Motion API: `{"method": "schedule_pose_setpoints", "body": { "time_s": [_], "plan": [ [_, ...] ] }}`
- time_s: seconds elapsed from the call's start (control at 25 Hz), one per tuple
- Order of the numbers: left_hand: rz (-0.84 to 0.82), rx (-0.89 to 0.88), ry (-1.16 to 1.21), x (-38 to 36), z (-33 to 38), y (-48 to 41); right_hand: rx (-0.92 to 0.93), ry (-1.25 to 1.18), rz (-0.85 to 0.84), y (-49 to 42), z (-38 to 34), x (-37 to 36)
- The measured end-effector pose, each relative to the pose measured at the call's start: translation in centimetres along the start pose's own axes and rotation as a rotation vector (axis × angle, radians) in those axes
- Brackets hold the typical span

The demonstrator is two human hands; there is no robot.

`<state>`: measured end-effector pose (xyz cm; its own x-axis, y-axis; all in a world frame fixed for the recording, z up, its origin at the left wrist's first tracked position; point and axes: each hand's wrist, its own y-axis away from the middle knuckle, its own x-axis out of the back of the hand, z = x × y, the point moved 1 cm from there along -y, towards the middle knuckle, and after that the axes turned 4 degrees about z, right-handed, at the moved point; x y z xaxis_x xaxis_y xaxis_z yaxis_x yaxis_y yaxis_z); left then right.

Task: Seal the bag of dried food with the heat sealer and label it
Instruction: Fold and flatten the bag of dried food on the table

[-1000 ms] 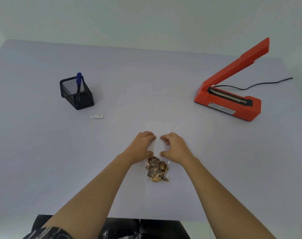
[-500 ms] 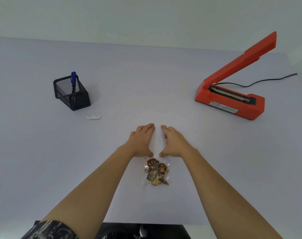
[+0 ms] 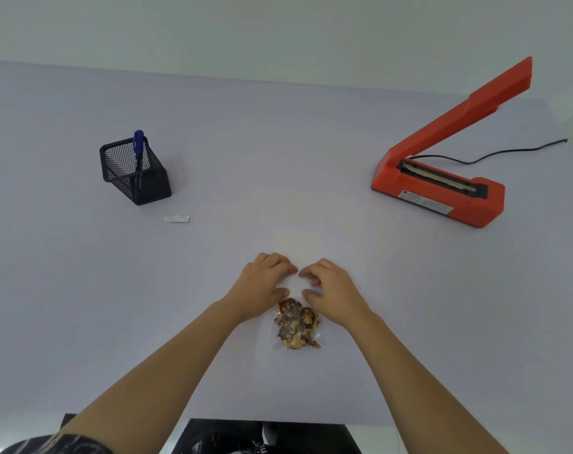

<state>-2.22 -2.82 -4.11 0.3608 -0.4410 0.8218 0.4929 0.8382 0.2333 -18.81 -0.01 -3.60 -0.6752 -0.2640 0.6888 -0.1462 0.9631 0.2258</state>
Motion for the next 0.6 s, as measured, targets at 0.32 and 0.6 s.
{"method": "schedule_pose_setpoints", "body": {
  "time_s": [0.32,0.6],
  "plan": [
    [-0.153,0.019,-0.072,1.5,-0.2,-1.6,-0.082,0.053,-0.141,-1.5,-0.5,1.3],
    [-0.204,0.070,-0.093,1.7,0.4,-2.8,-0.154,0.114,-0.239,-3.5,-0.8,1.7]
  ]
}}
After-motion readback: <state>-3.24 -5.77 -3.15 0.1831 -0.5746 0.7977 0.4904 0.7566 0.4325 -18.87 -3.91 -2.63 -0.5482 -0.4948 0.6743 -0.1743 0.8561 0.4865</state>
